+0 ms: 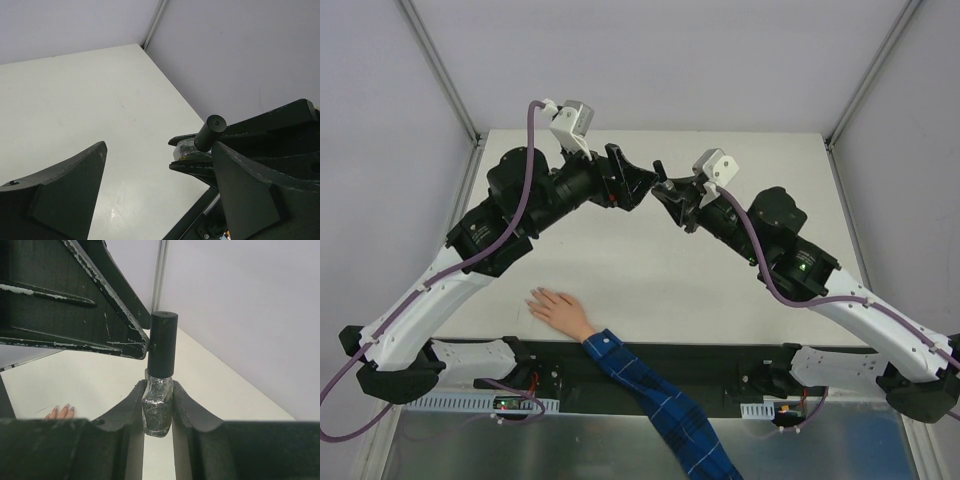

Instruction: Paint the nails

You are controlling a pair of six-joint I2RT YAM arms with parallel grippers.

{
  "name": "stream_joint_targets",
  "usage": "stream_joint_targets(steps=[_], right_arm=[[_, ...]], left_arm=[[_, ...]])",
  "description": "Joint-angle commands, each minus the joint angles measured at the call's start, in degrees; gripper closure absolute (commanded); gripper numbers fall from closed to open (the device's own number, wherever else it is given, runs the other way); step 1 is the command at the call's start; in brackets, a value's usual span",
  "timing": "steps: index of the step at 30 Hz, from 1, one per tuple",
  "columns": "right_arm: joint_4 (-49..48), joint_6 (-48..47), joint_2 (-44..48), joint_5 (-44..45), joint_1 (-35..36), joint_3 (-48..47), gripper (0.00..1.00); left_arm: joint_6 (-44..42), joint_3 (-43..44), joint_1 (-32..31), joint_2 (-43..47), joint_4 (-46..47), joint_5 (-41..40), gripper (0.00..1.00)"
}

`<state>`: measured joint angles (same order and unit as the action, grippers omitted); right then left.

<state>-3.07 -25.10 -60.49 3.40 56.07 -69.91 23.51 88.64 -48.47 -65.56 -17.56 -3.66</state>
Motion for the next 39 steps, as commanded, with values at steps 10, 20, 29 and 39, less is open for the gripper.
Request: stream_joint_targets(steps=[10,20,29,39], right_arm=[[-2.99,-0.82,1.78,0.38,1.14,-2.16,1.0],[-2.29,-0.03,2.57,0.12,1.14,-2.34,1.0],[-1.41,0.23,2.22,-0.41,1.23,-3.22,1.0],[-0.8,0.84,2.04,-1.99,1.14,-3.83,1.0]], left_arm=[[0.66,1.8,-1.19,-1.5,3.67,2.24,0.27],[-1.44,-4.44,-1.19,4.03,7.63,6.03,0.27],[-0.13,-0.49,-1.19,-0.71,8.42,9.9,0.34],[-0.39,0.48,-1.19,-1.76,9.48,11.57,0.42]])
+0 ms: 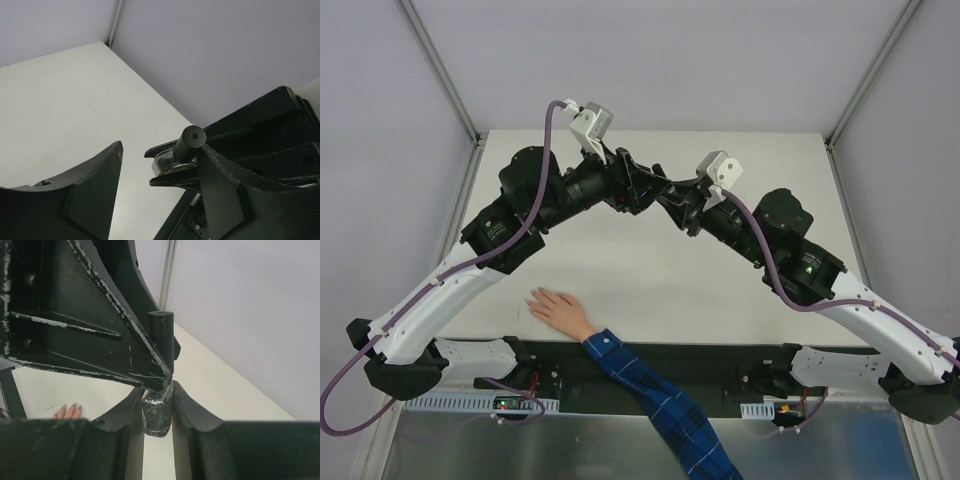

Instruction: Paint the nails

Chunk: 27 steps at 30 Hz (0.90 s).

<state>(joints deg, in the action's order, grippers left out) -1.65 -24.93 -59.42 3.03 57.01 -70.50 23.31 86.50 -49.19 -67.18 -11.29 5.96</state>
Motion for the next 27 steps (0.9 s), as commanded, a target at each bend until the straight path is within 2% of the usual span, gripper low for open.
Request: stream_joint_targets(steps=[1,6,9,10,12,14,15,16,17,18,19,20,23,25,27], right_arm=[[-2.22,0.84,0.97,-1.62,0.2,-3.15,1.0],[-2.22,1.37,1.15,-2.24,0.29,-3.24,1.0],[-1.69,1.98,1.58,-2.5,0.29,-3.41,1.0],[-1.43,2.16,1.67,-4.76,0.29,-3.5,1.0],[-0.73,3.3,2.63,-6.79,0.03,-3.16,1.0],[-0.72,5.31,3.52,-15.21,-1.11,-2.72,1.0],[-1.07,7.16,3.78,-19.94,-3.81,-2.71,1.0],[-1.86,11.79,4.13,-29.21,-5.32,-2.45,1.0],[-3.08,14.09,4.31,-33.57,-6.73,-2.1,1.0],[-7.36,16.55,4.48,-38.4,-9.7,-1.66,1.0],[-10.27,23.28,4.57,-47.58,-10.95,-0.79,1.0],[-13.09,26.22,4.49,-51.16,-11.74,-0.69,1.0],[-21.1,35.0,3.87,-59.88,-12.37,-1.13,1.0],[-23.48,37.14,3.52,-62.6,-12.45,-1.66,1.0],[-22.7,37.06,3.87,-62.01,-13.24,-1.31,1.0]], left_arm=[[-0.11,2.62,-0.56,-0.23,3.29,2.22,0.43],[-0.55,1.4,-0.56,0.29,3.38,2.39,0.58],[-1.95,0.16,-0.47,0.91,3.38,5.1,0.75],[-2.39,-0.19,-0.47,1.08,3.38,6.95,0.87],[-4.93,-1.42,-0.38,1.87,3.47,10.81,1.0],[-8.78,-3.17,-0.21,2.4,3.38,20.72,1.0],[-10.2,-3.87,0.06,3.01,3.38,26.42,1.0],[-11.43,-4.66,0.15,3.45,3.38,34.83,1.0],[-13.79,-6.76,0.23,4.07,3.47,39.18,1.0],[-14.6,-8.0,0.23,5.38,4.34,41.92,1.0],[-14.96,-9.49,0.32,6.17,5.39,44.38,1.0],[-15.31,-11.16,0.41,6.53,6.01,49.97,1.0],[-13.65,-11.79,0.85,7.15,9.17,56.78,1.0],[-12.42,-11.36,0.94,6.97,10.41,56.89,1.0],[-10.84,-9.78,1.46,6.8,10.41,53.74,1.0]])
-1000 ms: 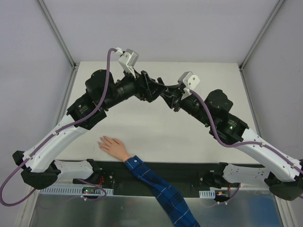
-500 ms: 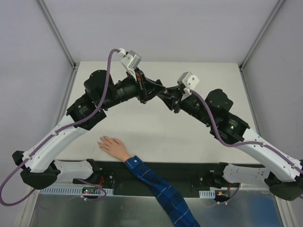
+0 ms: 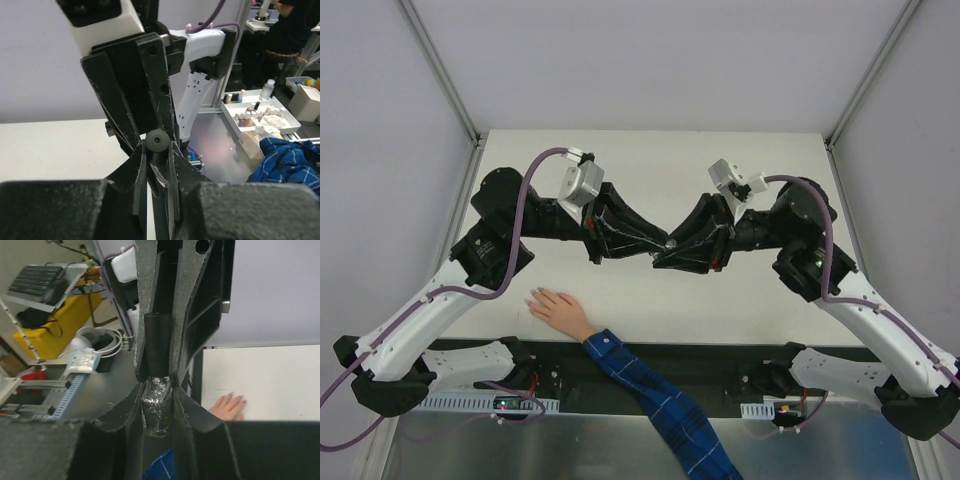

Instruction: Paint the nails

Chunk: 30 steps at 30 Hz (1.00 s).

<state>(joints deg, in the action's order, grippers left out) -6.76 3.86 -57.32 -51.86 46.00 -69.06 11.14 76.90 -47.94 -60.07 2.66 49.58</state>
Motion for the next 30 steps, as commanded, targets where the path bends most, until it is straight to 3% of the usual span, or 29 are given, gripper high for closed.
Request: stream_joint_targets(steps=[1,3,4,5,6,8,13,15,19,30], right_arm=[[-16.71,7.49,2.03,-5.64,-2.84,-2.58,1.0],[-8.74,1.2,3.34,-2.57,-5.03,-2.66,1.0],[-5.66,-1.54,3.62,1.54,-5.48,-2.92,1.0],[1.42,-3.49,3.79,3.67,-5.57,-3.45,1.0],[4.88,-10.29,3.53,6.39,-5.48,-5.19,1.0],[8.94,-13.6,3.27,14.82,-5.48,-5.74,1.0],[10.46,-20.88,1.25,30.28,-3.38,-6.18,1.0],[10.46,-23.36,0.63,35.66,0.13,-6.35,1.0],[10.46,-27.85,-1.21,48.39,4.97,-7.75,1.0],[9.93,-29.08,-2.71,55.28,8.93,-8.37,1.0]], left_arm=[[2.3,0.52,1.35,-0.31,-3.62,8.27,0.87],[5.73,2.19,2.94,0.65,-3.8,1.7,0.55],[6.26,2.63,4.42,1.18,-4.06,-1.56,0.34],[6.79,3.25,5.05,1.88,-5.45,-4.73,0.3],[6.71,3.6,5.4,3.28,-6.25,-7.37,0.24],[5.75,5.61,5.75,3.91,-8.36,-15.02,0.13],[8.89,8.87,5.76,1.72,-10.13,-28.9,0.13],[10.13,10.72,5.76,-0.83,-10.04,-31.03,0.19],[11.1,14.23,5.23,-4.87,-8.82,-30.78,0.18],[12.59,13.98,3.82,-7.86,-8.1,-32.97,0.22]])
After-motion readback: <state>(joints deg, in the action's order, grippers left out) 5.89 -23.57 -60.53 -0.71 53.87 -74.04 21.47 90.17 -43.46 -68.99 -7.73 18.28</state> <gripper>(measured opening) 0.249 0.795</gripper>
